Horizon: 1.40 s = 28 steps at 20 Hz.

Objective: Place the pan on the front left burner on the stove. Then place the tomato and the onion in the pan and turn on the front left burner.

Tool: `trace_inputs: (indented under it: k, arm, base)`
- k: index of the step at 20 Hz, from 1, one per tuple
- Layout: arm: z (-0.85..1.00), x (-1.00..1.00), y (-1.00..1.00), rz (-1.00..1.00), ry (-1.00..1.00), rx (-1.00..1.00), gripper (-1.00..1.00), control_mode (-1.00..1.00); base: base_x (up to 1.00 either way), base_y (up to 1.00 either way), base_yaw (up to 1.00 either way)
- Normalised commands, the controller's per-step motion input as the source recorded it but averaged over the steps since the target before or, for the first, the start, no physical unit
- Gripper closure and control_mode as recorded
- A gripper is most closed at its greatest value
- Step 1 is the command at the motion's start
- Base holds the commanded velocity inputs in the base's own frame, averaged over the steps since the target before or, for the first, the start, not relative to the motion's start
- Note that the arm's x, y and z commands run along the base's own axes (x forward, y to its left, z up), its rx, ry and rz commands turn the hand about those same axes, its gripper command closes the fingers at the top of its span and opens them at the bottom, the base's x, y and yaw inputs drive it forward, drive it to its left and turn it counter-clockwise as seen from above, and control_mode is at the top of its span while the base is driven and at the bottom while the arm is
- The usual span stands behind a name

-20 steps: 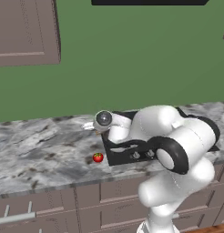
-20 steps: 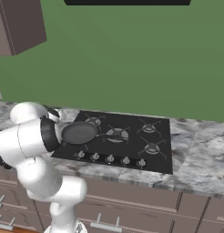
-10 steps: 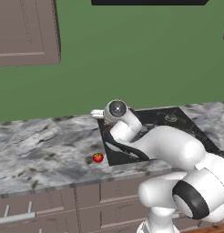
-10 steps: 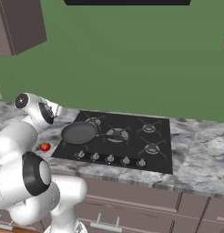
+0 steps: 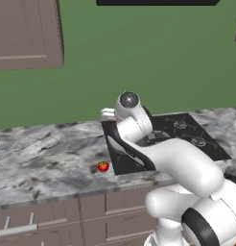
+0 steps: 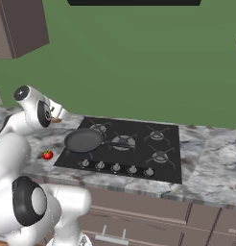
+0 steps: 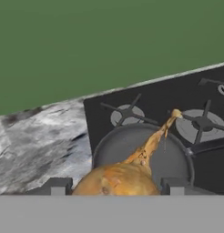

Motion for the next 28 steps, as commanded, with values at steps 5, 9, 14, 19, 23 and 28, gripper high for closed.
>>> trace_inputs:
  k: [5,9,14,19,23,28]
  arm:
    - [0.0,-0.08,-0.21,-0.03,0.11,0.0,1.0,-1.0]
    - [-0.06,-0.05,-0.25,-0.02,0.1,0.0,1.0,-1.0]
    - [-0.46,-0.01,-0.33,0.0,0.01,0.0,1.0,-1.0]
    - [-0.52,-0.02,-0.17,0.0,0.0,0.0,1.0,-1.0]
    - [-0.29,0.0,-0.04,0.0,0.0,0.0,1.0,-1.0]
    - [-0.17,0.11,0.0,0.0,0.0,0.0,1.0,-1.0]
  base:
    - [0.0,0.0,0.0]
    - [0.0,0.0,0.0]
    - [0.0,0.0,0.0]
    - [0.0,0.0,0.0]
    - [0.0,0.0,0.0]
    - [0.0,0.0,0.0]
